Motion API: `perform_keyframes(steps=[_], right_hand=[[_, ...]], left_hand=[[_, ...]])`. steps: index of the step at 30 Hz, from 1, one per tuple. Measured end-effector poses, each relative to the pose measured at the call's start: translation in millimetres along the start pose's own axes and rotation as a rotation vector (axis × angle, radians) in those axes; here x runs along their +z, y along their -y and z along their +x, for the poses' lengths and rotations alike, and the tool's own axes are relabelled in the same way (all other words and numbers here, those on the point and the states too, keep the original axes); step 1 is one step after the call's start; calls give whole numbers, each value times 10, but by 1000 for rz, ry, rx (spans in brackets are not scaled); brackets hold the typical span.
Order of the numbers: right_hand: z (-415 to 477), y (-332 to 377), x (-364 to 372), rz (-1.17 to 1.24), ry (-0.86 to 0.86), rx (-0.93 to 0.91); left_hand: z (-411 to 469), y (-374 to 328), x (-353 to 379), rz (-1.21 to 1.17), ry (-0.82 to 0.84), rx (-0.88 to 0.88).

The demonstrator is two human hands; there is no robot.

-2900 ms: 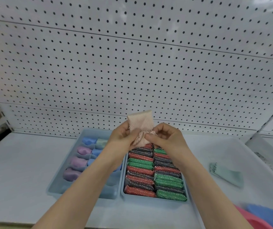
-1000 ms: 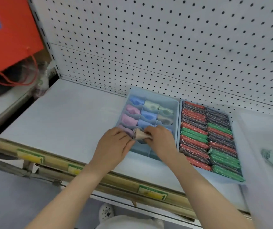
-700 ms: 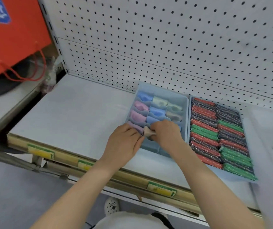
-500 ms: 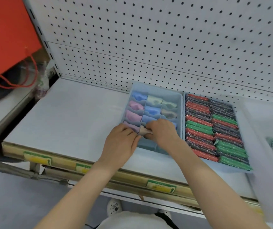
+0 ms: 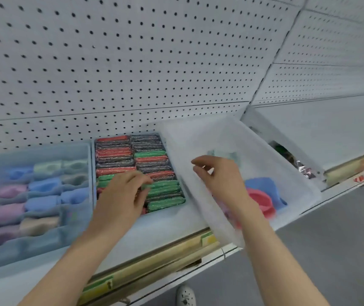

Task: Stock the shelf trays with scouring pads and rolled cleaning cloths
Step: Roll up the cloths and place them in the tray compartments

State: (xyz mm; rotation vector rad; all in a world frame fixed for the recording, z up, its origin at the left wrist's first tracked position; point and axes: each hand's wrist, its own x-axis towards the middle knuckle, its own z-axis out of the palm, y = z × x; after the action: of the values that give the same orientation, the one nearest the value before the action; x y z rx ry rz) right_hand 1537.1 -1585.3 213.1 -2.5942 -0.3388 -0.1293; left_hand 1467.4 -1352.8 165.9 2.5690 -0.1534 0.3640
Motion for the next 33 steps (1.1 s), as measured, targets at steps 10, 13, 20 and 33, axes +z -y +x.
perform_keyframes(steps=[10,13,20,33], right_hand=[[697,-1338,-432,-405,589,-110],[827,-1322,-113,-371,685,-340],[1165,-1381,-67,15,650,-427],[1363,-937,-1129,851,304,-72]], left_hand=[[742,-916,991,-20,-26,175],[720,-907,1004,-78,9,99],[676,-995,877,-140,94,-71],[1457,-1646,361,-687,-197,-211]])
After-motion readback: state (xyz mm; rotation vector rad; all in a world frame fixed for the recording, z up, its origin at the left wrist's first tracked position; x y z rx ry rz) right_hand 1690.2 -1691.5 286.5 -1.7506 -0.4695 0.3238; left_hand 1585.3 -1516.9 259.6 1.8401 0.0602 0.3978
